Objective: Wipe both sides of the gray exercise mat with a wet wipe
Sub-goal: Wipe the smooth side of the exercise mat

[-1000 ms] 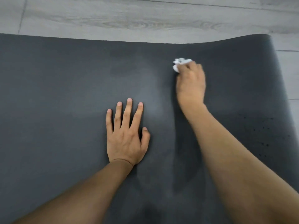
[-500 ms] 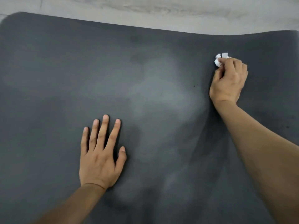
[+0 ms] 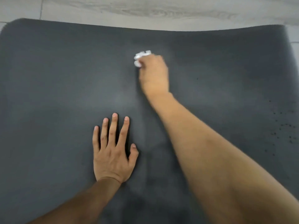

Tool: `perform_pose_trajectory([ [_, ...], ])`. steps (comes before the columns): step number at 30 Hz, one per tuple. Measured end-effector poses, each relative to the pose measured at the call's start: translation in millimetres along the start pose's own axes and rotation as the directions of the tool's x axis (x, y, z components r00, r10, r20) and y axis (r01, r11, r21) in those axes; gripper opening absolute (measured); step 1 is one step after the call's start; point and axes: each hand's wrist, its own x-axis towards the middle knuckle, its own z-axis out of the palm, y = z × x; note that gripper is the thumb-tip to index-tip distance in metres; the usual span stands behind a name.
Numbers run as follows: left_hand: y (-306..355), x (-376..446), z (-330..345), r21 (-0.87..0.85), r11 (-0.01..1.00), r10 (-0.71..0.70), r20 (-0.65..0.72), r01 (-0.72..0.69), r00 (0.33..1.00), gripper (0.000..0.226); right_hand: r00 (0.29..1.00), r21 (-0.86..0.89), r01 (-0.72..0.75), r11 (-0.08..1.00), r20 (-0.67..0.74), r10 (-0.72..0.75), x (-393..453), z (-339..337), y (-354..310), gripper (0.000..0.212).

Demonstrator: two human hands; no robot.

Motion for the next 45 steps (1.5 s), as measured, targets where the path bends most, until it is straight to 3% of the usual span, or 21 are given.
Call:
perform_pose_trajectory([
  [3,-0.8,1.0,2.4,-0.006,1.000,0.007,-0.015,-0.007,1.000,0.074,0.965,-0.051,0.193,0.980,0.190,-0.180,-5.8,7.2,-16.4,0.031],
  [5,-2.5,0.3,1.9,-0.014,1.000,0.009,-0.035,-0.009,0.999,0.073,0.972,-0.021,0.196,0.980,0.135,-0.191,-3.5,-16.8,25.1,0.030],
  [7,-3.3,0.9,1.4,-0.027,1.000,0.012,-0.059,-0.014,0.998,0.072,1.000,-0.143,0.009,0.990,0.013,-0.007,-5.6,-50.5,92.7,0.030],
  [9,-2.8,1.4,1.3,-0.028,0.999,0.015,-0.066,-0.017,0.998,0.073,0.964,-0.277,-0.264,0.924,-0.108,0.243,-17.9,-86.0,147.9,0.034],
  [11,-2.5,3.3,1.5,-0.022,1.000,0.019,-0.069,-0.020,0.997,0.073,0.898,-0.271,-0.434,0.859,-0.203,0.389,-24.2,-94.5,161.1,0.034],
  [13,-3.0,3.8,2.6,-0.011,1.000,0.018,-0.071,-0.019,0.997,0.073,0.850,-0.196,-0.509,0.838,-0.271,0.452,-20.3,-74.1,139.7,0.037],
  [15,-3.3,2.1,3.1,-0.005,1.000,0.017,-0.074,-0.017,0.997,0.073,0.896,-0.104,-0.383,0.918,-0.283,0.342,-23.8,-46.2,99.6,0.036],
  [17,-2.8,2.1,2.7,-0.001,1.000,0.020,-0.082,-0.020,0.996,0.073,0.960,0.015,-0.113,0.994,-0.255,0.113,-36.2,-15.0,53.4,0.032],
  [20,-3.3,3.0,4.5,0.010,1.000,0.025,-0.095,-0.024,0.995,0.073,0.992,0.086,0.104,0.991,-0.075,-0.097,-53.5,11.3,-12.6,0.032],
  [23,-1.7,2.2,4.8,0.007,1.000,0.026,-0.122,-0.026,0.992,0.071,0.972,0.040,0.233,0.972,-0.039,-0.232,-41.4,-3.8,23.0,0.031],
  [25,-1.6,3.6,4.3,0.006,1.000,0.029,-0.140,-0.028,0.990,0.070,0.982,-0.102,0.152,0.983,-0.101,-0.162,-33.8,-34.3,88.9,0.034],
  [28,-1.1,3.3,5.4,0.010,1.000,0.022,-0.135,-0.021,0.991,0.071,0.969,-0.209,-0.211,0.955,-0.172,0.177,-49.0,-92.1,172.0,0.032],
  [30,-1.4,3.2,6.0,0.012,1.000,0.020,-0.140,-0.018,0.990,0.072,0.924,-0.195,-0.344,0.919,-0.245,0.294,-60.2,-97.2,183.7,0.033],
  [32,-1.3,2.8,6.3,0.013,1.000,0.017,-0.148,-0.015,0.989,0.071,0.885,-0.109,-0.383,0.917,-0.328,0.330,-63.3,-78.2,169.6,0.036],
  [36,-0.6,4.6,6.8,0.021,1.000,0.021,-0.137,-0.018,0.990,0.071,0.935,0.080,-0.082,0.993,-0.338,0.104,-71.7,-19.3,81.9,0.035],
  [38,-2.0,3.5,7.5,0.016,1.000,0.019,-0.132,-0.017,0.991,0.071,0.982,0.117,0.080,0.990,-0.180,-0.058,-84.5,3.7,12.1,0.037],
  [40,-2.2,2.1,6.4,0.004,1.000,0.018,-0.132,-0.018,0.991,0.070,0.980,0.102,0.199,0.975,-0.023,-0.198,-92.0,12.1,-31.8,0.044],
  [43,-2.1,3.4,5.7,0.000,1.000,0.019,-0.141,-0.020,0.990,0.070,0.952,0.019,0.304,0.953,-0.038,-0.303,-79.3,-7.7,9.4,0.044],
  [45,-1.7,2.5,4.7,-0.003,1.000,0.018,-0.147,-0.019,0.989,0.070,0.979,-0.140,0.157,0.978,-0.108,-0.172,-72.5,-35.4,71.9,0.037],
])
